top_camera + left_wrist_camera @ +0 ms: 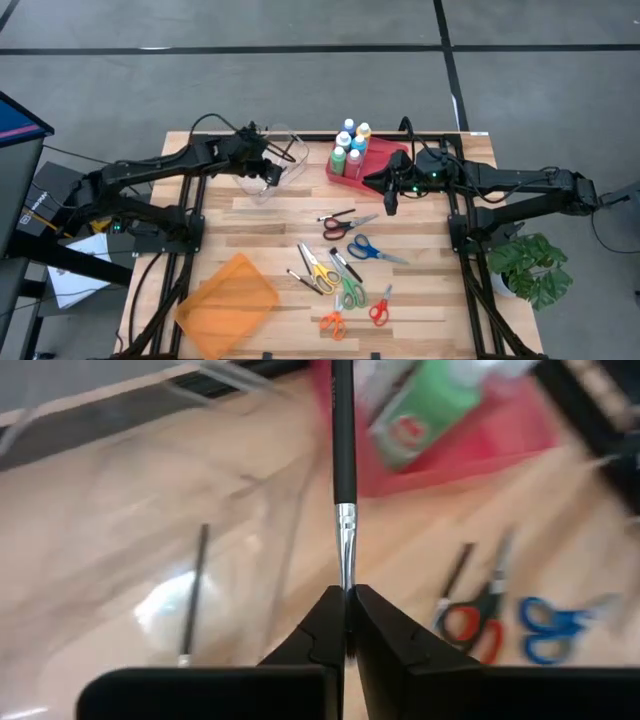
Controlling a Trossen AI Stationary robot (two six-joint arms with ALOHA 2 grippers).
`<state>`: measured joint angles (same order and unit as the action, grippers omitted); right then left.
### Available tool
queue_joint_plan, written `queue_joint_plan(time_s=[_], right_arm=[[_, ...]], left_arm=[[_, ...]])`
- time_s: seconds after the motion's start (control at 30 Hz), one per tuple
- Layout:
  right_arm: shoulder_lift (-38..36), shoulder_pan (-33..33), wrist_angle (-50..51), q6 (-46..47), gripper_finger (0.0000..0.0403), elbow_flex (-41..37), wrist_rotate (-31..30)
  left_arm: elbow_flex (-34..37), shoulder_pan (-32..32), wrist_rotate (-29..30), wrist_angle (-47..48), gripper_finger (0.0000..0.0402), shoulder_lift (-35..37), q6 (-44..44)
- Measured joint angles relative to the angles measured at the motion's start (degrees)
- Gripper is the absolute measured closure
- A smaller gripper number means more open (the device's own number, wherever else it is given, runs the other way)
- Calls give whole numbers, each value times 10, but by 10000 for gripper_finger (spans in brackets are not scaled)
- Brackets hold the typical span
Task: Pick & Place Paint Supplies
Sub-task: Put the black paint brush into the transparent bin
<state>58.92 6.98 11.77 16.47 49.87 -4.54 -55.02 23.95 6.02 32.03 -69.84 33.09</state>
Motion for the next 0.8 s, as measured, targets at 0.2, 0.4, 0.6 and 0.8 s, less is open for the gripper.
queue_joint_plan(time_s=[0.2,0.4,0.6,0.8], right_arm=[[0,-1,1,0,335,0,0],[0,-1,2,0,335,0,0],[0,-1,2,0,335,0,0],[0,-1,2,0,335,0,0]], left_arm=[[0,6,7,0,396,-62,-2],[0,3,19,1,396,-112,15],[0,3,55,0,396,-120,25],[0,3,66,24,397,-120,38]])
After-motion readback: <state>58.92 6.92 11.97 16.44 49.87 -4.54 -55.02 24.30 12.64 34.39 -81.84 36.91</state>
